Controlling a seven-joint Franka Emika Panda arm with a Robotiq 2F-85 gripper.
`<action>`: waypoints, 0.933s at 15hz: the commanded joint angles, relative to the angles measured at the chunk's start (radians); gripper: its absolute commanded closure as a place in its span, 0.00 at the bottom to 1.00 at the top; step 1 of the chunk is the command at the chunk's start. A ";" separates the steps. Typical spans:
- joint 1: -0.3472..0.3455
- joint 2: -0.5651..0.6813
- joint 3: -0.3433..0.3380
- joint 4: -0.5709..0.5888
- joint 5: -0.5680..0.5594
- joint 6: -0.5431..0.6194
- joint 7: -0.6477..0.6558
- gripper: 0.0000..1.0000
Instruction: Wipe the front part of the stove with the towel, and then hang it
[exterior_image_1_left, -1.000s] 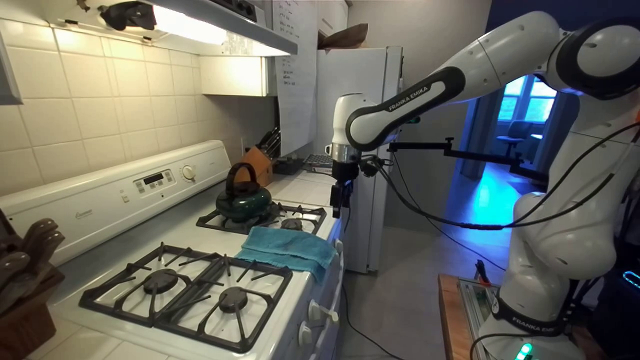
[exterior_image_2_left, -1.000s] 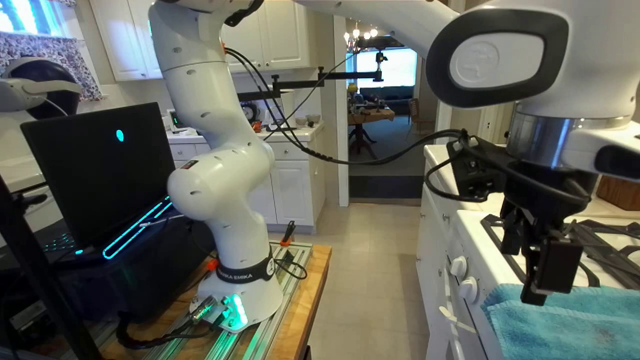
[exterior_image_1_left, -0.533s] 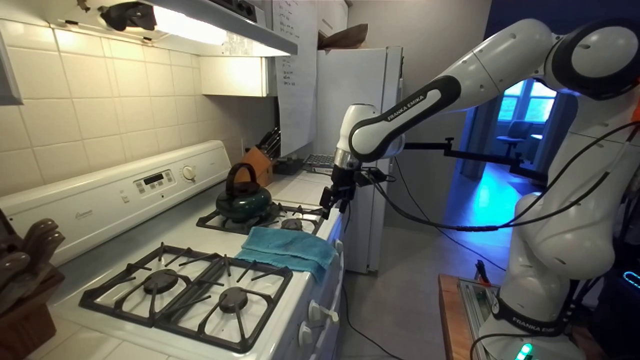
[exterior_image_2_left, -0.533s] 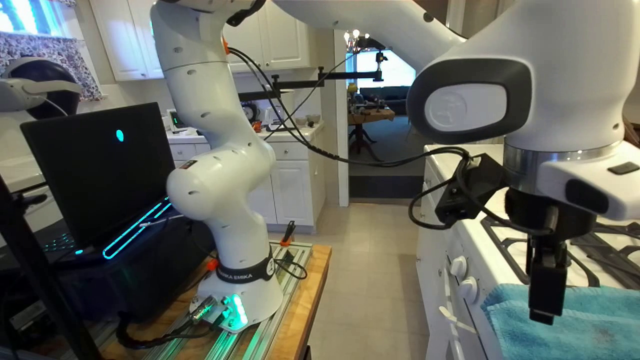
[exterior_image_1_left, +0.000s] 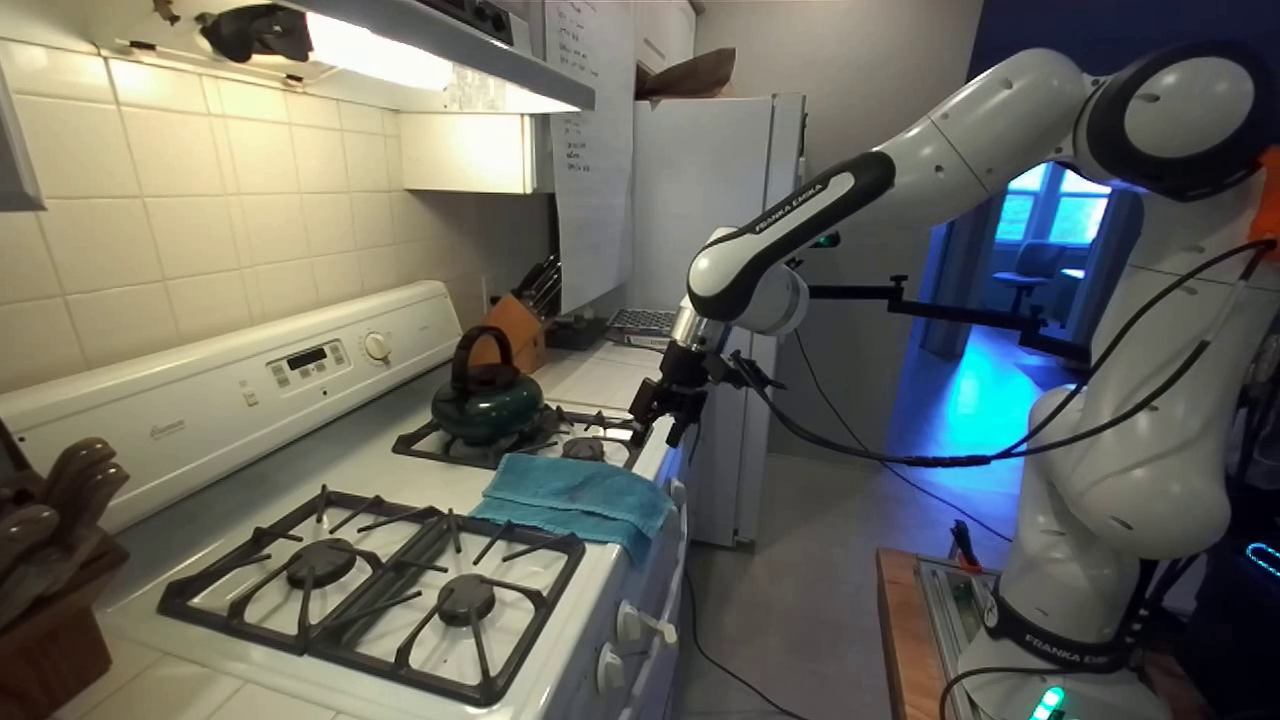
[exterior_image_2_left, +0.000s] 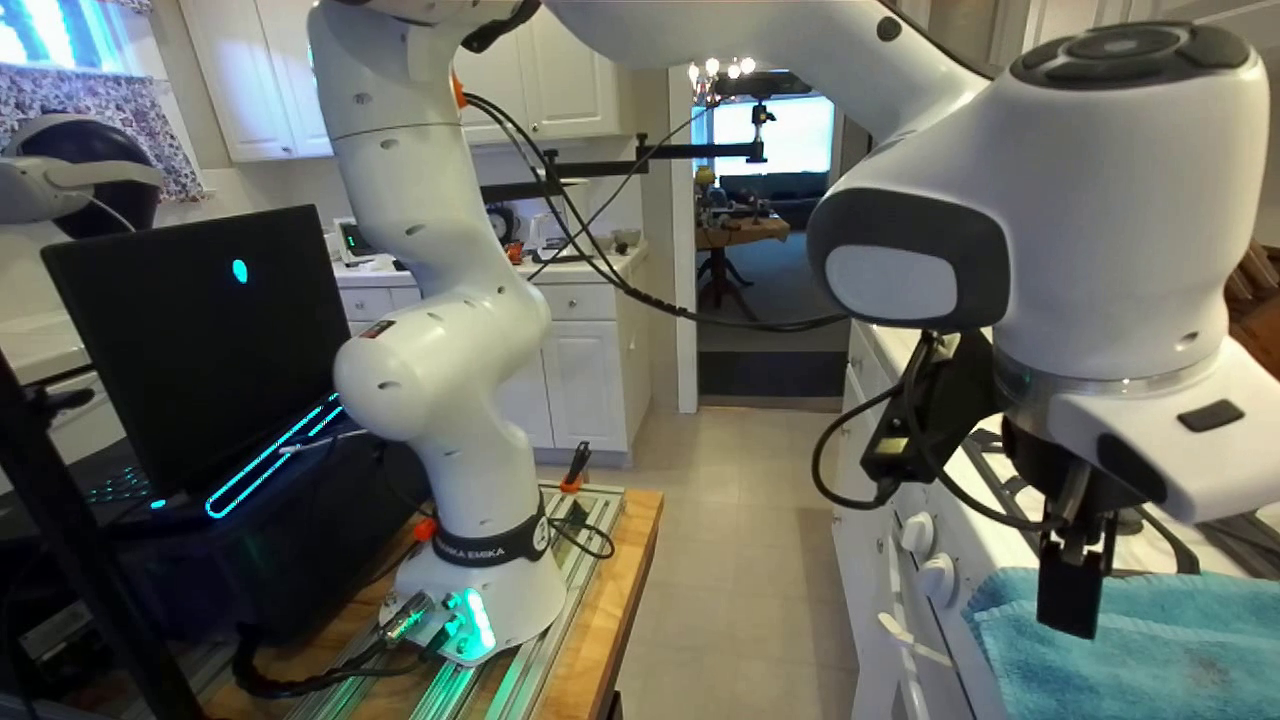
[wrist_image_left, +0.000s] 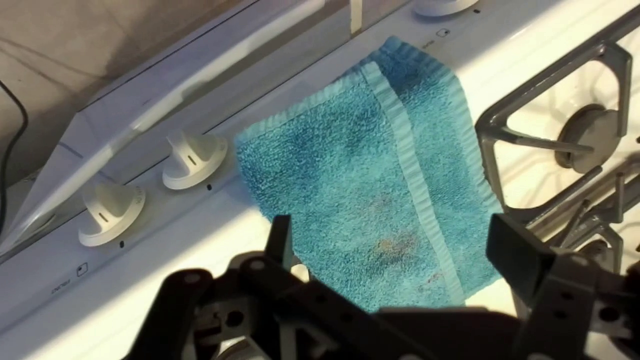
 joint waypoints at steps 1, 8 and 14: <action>-0.009 0.037 0.000 -0.006 -0.004 -0.008 -0.048 0.00; -0.024 0.133 0.014 0.003 -0.140 -0.002 -0.050 0.00; -0.021 0.191 0.024 0.007 -0.326 0.088 -0.036 0.00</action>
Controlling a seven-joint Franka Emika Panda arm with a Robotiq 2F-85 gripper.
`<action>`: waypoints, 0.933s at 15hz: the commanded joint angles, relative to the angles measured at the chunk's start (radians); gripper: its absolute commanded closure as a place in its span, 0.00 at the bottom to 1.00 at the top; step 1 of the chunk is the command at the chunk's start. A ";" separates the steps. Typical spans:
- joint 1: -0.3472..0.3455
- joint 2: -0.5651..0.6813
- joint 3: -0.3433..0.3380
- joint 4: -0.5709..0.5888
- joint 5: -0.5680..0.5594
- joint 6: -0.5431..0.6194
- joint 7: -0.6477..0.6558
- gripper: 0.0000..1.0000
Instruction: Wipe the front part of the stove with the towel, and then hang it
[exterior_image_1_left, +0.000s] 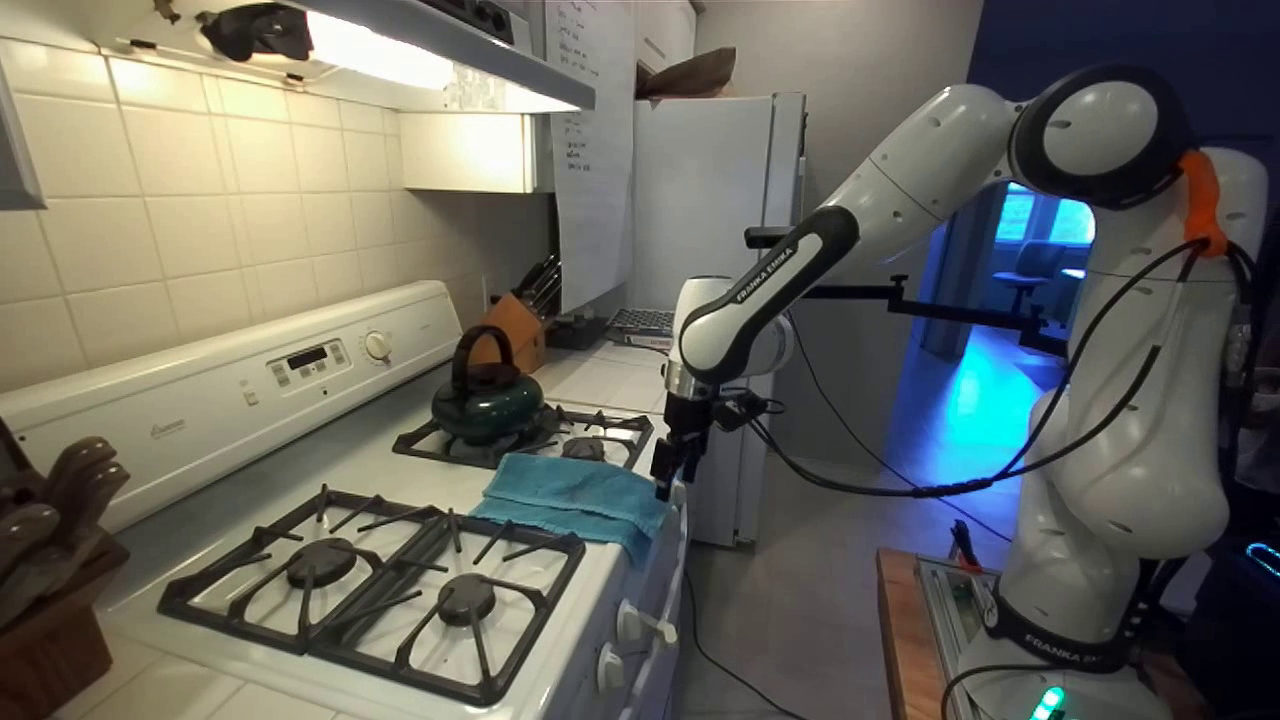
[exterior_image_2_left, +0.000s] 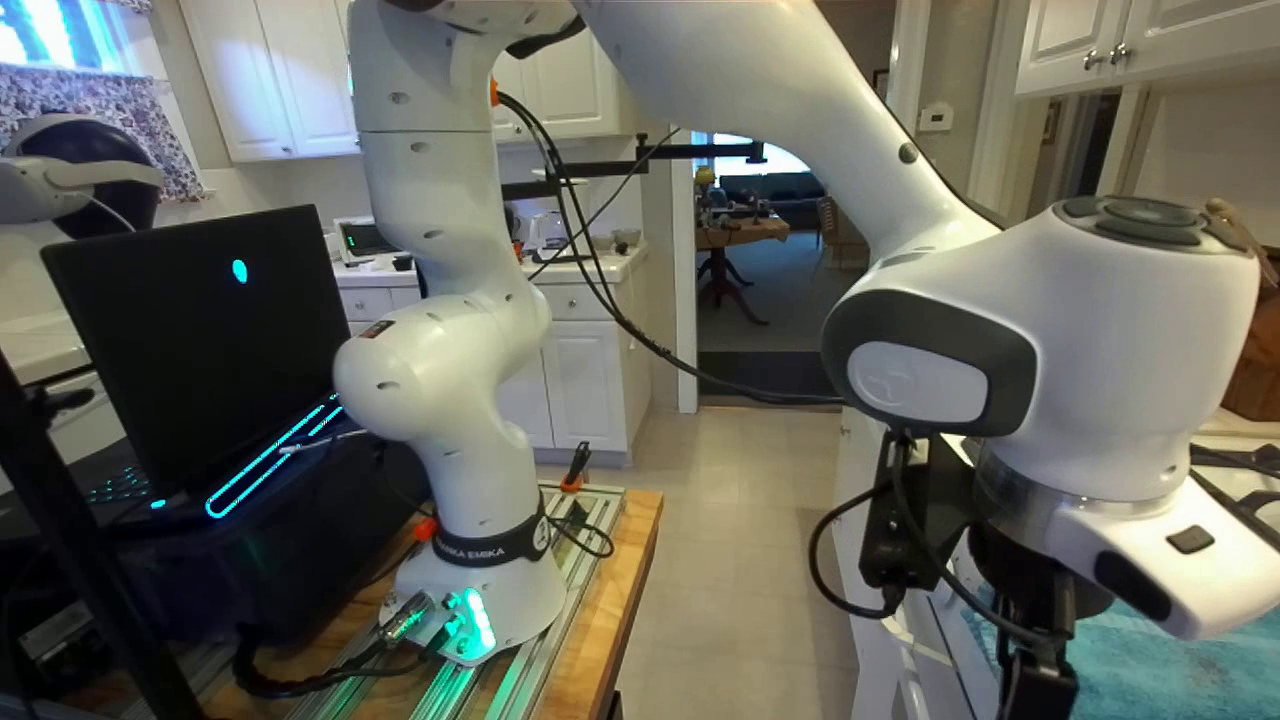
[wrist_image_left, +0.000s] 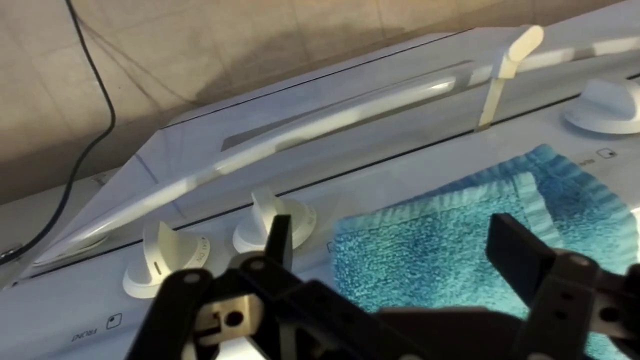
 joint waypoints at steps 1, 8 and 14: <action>-0.011 0.042 0.020 0.015 -0.091 0.082 0.008 0.00; -0.019 0.104 0.076 0.027 -0.013 0.207 -0.074 0.00; -0.050 0.129 0.133 0.032 0.091 0.262 -0.170 0.20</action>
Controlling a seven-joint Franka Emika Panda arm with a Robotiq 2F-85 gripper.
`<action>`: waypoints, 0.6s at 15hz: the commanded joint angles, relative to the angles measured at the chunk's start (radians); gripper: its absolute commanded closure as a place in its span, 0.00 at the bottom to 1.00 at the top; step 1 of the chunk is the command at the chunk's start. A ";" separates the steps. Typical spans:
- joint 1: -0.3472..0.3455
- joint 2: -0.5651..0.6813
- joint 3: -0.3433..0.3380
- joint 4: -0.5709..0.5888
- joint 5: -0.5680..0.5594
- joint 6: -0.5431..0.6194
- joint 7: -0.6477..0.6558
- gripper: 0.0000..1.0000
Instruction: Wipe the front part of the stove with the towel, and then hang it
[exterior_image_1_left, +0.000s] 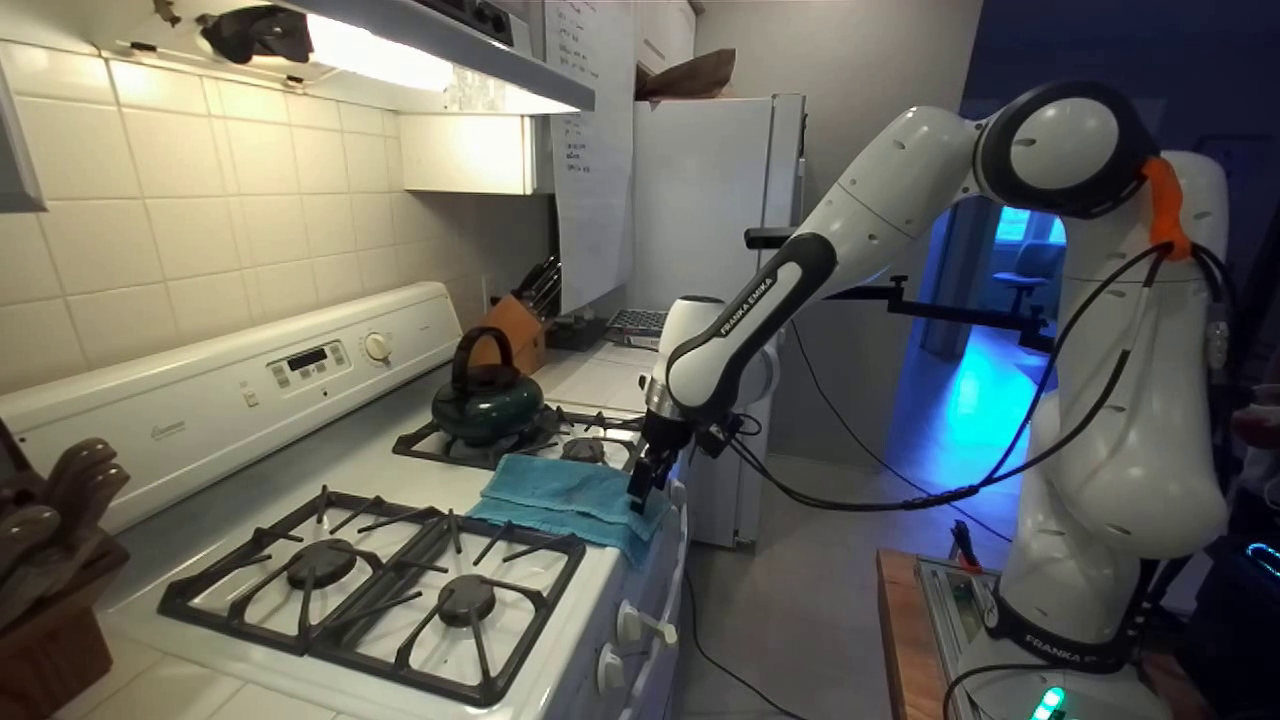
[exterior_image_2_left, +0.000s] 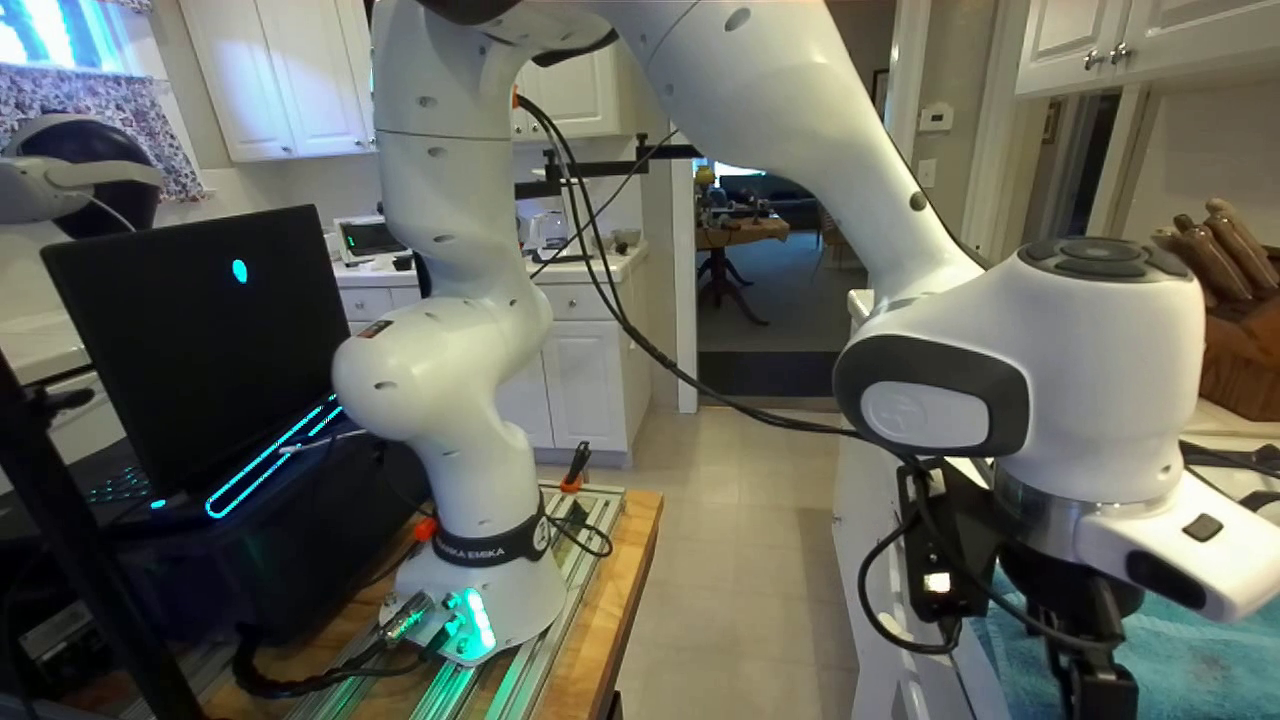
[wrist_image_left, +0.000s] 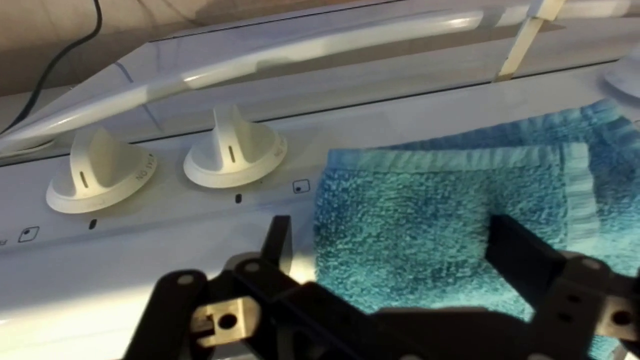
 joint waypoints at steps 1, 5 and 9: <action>-0.038 0.037 0.046 0.023 0.093 0.039 -0.093 0.28; -0.057 0.031 0.051 0.025 0.139 0.027 -0.126 0.54; -0.059 -0.002 0.057 0.026 0.157 -0.024 -0.126 0.83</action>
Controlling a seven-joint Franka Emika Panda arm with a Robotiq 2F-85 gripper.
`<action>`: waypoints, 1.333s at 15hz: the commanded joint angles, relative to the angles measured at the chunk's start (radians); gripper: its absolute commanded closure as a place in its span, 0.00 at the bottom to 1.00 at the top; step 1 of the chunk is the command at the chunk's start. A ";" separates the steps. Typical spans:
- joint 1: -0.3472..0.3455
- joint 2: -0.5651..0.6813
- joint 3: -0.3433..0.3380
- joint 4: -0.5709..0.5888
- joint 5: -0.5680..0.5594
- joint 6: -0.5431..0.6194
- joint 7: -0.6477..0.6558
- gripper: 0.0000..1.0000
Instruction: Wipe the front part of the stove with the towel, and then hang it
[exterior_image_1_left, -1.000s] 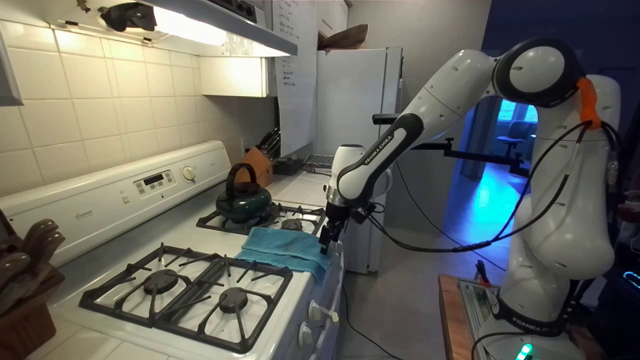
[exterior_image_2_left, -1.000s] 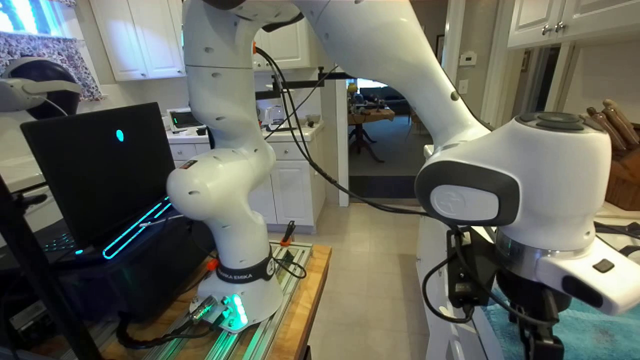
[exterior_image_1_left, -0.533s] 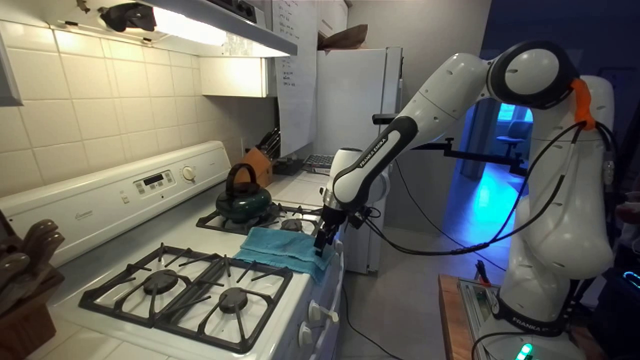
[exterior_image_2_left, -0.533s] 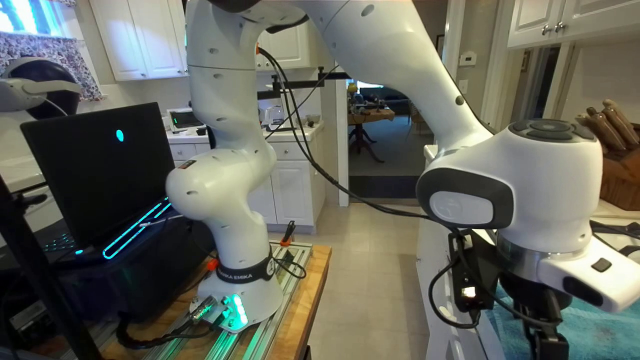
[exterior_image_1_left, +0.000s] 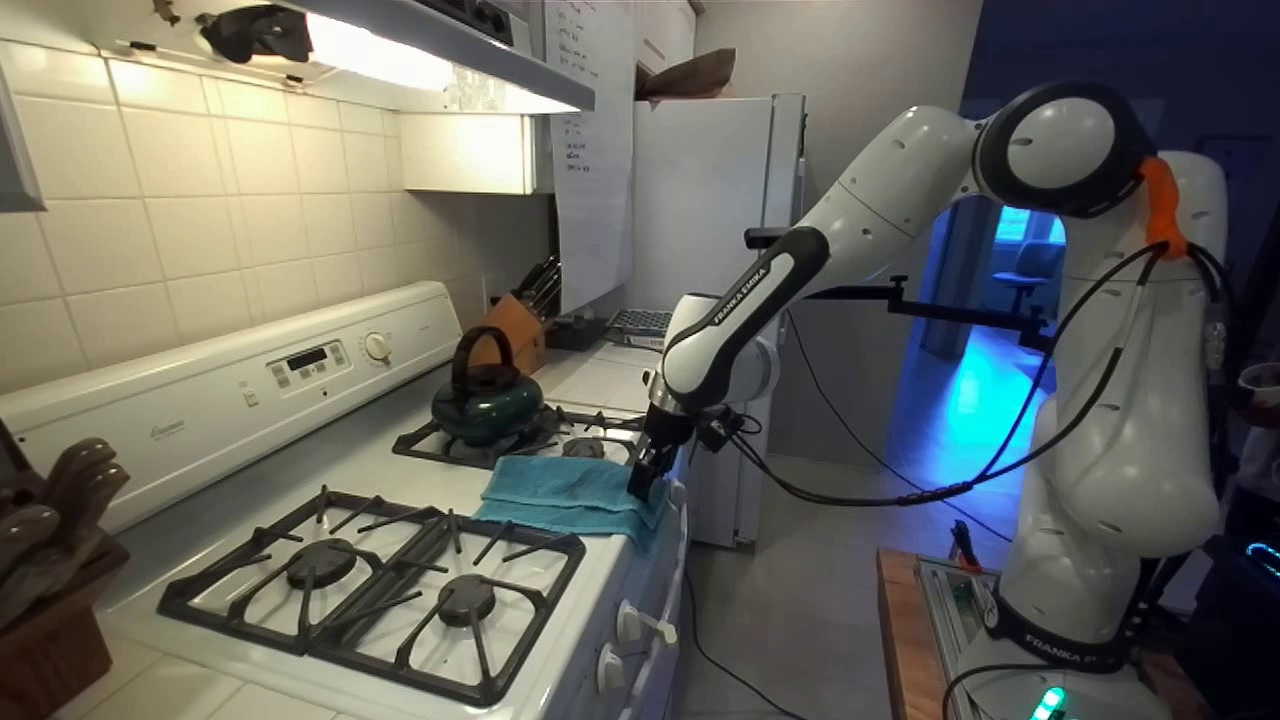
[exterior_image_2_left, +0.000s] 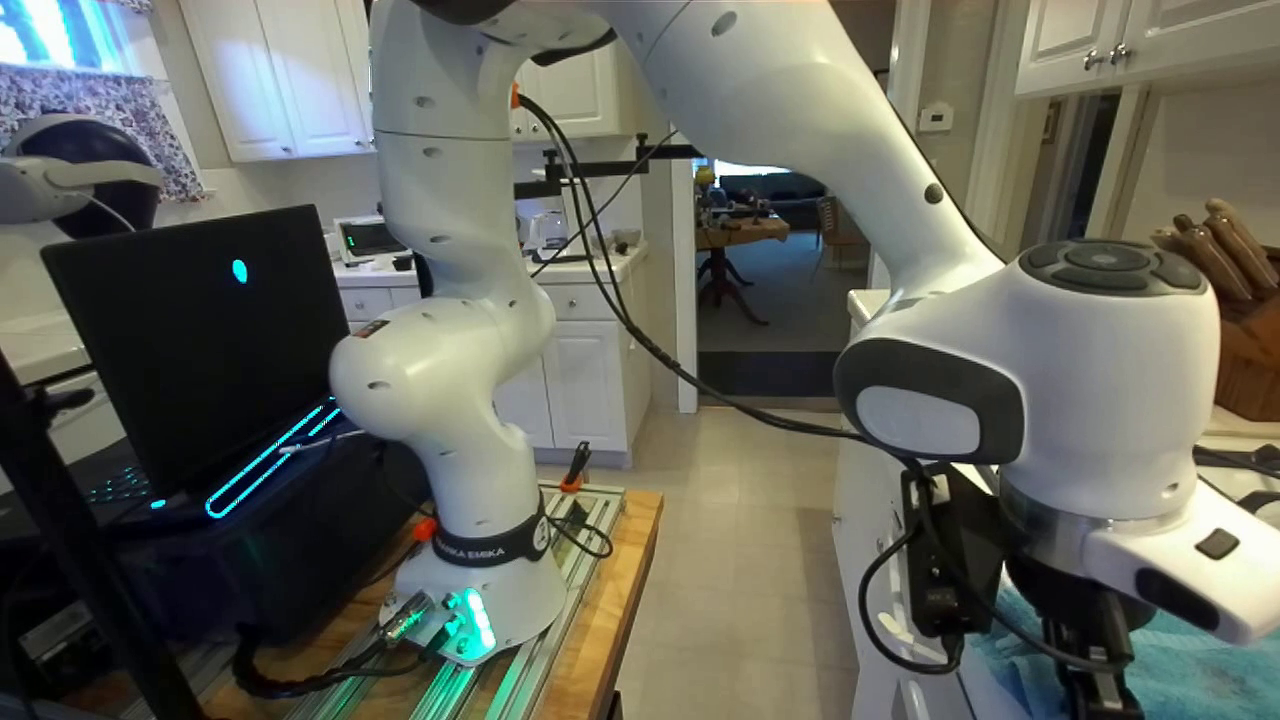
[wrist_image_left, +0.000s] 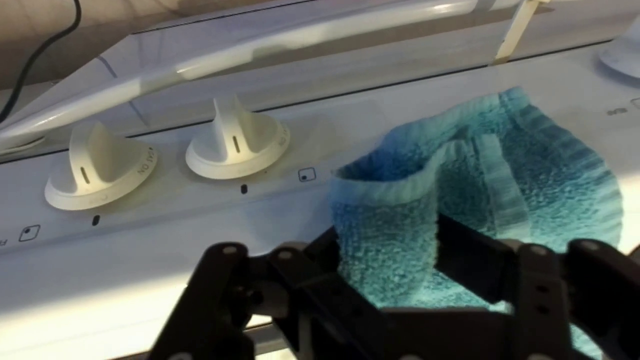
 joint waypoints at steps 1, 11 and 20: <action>-0.009 -0.015 0.023 0.017 0.032 -0.048 -0.011 0.91; 0.015 -0.173 -0.008 0.051 0.086 -0.467 -0.025 0.97; 0.029 -0.255 -0.065 0.120 0.038 -0.823 0.036 0.97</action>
